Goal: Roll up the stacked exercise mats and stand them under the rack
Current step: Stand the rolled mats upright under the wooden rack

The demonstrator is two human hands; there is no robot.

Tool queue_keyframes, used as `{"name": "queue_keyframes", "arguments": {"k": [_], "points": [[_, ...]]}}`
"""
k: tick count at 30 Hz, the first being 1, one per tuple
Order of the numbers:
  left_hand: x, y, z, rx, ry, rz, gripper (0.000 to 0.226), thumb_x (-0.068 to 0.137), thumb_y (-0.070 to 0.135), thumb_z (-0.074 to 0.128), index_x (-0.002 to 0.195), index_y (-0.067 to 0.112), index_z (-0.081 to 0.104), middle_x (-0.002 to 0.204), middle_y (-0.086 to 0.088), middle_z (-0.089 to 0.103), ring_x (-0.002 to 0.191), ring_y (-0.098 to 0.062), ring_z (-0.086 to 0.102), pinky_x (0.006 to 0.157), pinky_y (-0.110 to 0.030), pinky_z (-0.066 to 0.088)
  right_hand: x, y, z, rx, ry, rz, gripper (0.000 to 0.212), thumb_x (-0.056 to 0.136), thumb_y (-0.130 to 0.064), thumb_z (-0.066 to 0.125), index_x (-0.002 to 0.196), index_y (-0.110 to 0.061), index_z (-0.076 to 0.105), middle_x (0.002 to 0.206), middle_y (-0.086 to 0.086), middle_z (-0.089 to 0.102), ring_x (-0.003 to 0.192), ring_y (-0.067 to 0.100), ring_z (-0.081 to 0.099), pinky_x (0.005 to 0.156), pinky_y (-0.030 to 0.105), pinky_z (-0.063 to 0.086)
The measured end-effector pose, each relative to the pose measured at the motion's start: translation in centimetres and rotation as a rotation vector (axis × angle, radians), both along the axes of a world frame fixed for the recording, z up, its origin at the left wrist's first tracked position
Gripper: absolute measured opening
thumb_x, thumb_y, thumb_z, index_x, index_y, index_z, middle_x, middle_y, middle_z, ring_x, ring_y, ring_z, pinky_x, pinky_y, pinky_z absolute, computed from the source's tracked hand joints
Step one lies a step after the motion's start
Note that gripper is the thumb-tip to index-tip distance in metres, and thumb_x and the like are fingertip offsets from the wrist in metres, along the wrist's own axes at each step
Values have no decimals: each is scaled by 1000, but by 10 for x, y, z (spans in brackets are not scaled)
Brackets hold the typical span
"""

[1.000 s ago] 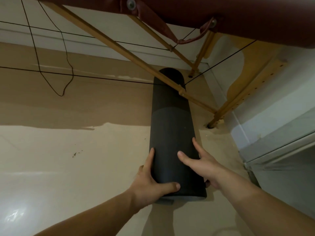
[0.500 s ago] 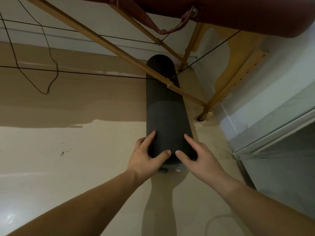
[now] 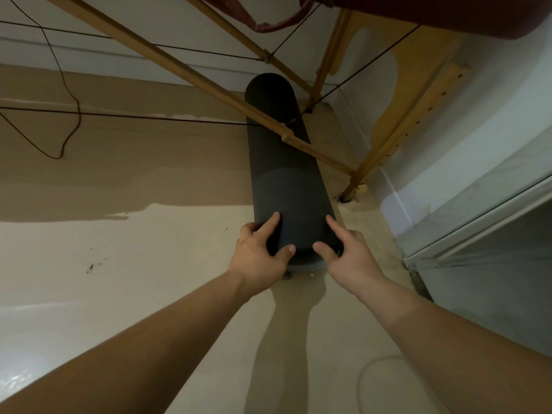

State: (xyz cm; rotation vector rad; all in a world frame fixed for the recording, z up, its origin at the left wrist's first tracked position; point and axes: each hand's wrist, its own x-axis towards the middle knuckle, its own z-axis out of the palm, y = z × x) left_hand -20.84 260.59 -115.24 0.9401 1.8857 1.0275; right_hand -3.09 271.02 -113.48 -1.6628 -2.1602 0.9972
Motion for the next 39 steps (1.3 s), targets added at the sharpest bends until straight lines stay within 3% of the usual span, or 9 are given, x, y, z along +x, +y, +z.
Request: {"name": "queue_keyframes", "arguments": {"k": [3, 8, 11, 13, 17, 22, 25, 31, 39], "points": [[-4, -2, 2, 46, 66, 6, 68, 97, 40, 72, 158, 37, 42, 150, 5, 43, 136, -15, 46, 109, -23, 38, -5, -4, 6, 118, -154, -43, 64, 100, -50, 62, 158, -48, 34, 136, -4, 44, 122, 22, 55, 91, 40, 52], [8, -8, -7, 118, 138, 66, 57, 97, 43, 71, 151, 33, 54, 149, 5, 50, 137, -15, 48, 115, -26, 39, -2, -17, 4, 486, -106, 215, 41, 98, -36, 67, 138, -29, 64, 134, -1, 54, 118, 26, 59, 83, 43, 58], [10, -5, -11, 119, 147, 69, 56, 98, 44, 70, 151, 34, 54, 151, 5, 50, 138, -17, 48, 117, -39, 43, 1, -14, 4, 461, -125, 264, 49, 92, -51, 71, 135, -27, 67, 133, -2, 56, 116, 23, 59, 83, 42, 58], [9, -2, -12, 109, 168, 61, 56, 98, 45, 69, 151, 34, 54, 152, 5, 50, 139, -19, 48, 117, -41, 43, -1, -11, 4, 453, -122, 245, 47, 91, -47, 75, 133, -26, 69, 133, -3, 58, 116, 24, 61, 84, 43, 59], [10, 12, -4, 61, 185, 10, 53, 103, 40, 63, 154, 33, 50, 157, 2, 44, 143, -22, 44, 118, -29, 36, -9, 0, 10, 360, -126, 144, 40, 95, -37, 75, 132, -26, 70, 138, -6, 60, 123, 19, 60, 94, 43, 56], [6, 10, 5, 10, 144, -117, 61, 105, 32, 62, 160, 36, 38, 167, 4, 28, 150, -21, 35, 122, -28, 31, -15, 1, 20, 261, -184, 73, 40, 100, -36, 68, 140, -33, 62, 147, -10, 56, 132, 18, 55, 101, 43, 52], [1, -6, 7, 58, 97, -53, 54, 104, 23, 62, 155, 32, 47, 157, 5, 43, 143, -17, 45, 111, -20, 34, -16, -7, 27, 239, -196, 70, 47, 100, -38, 66, 146, -32, 55, 148, -7, 52, 130, 22, 55, 100, 42, 52], [-14, -38, 17, -2, 80, -6, 51, 104, 22, 61, 152, 35, 49, 151, 8, 53, 132, -13, 56, 103, -31, 50, -21, -34, 48, 398, -232, 146, 49, 98, -38, 64, 145, -26, 55, 143, -5, 52, 125, 19, 56, 91, 32, 52], [-89, -125, 57, -107, 93, 32, 57, 101, 30, 65, 154, 34, 45, 139, 9, 59, 111, -9, 67, 94, -35, 59, -118, -103, 50, 353, -275, 394, 48, 103, -45, 56, 148, -29, 49, 130, -6, 61, 119, 16, 58, 96, 42, 55]]}}
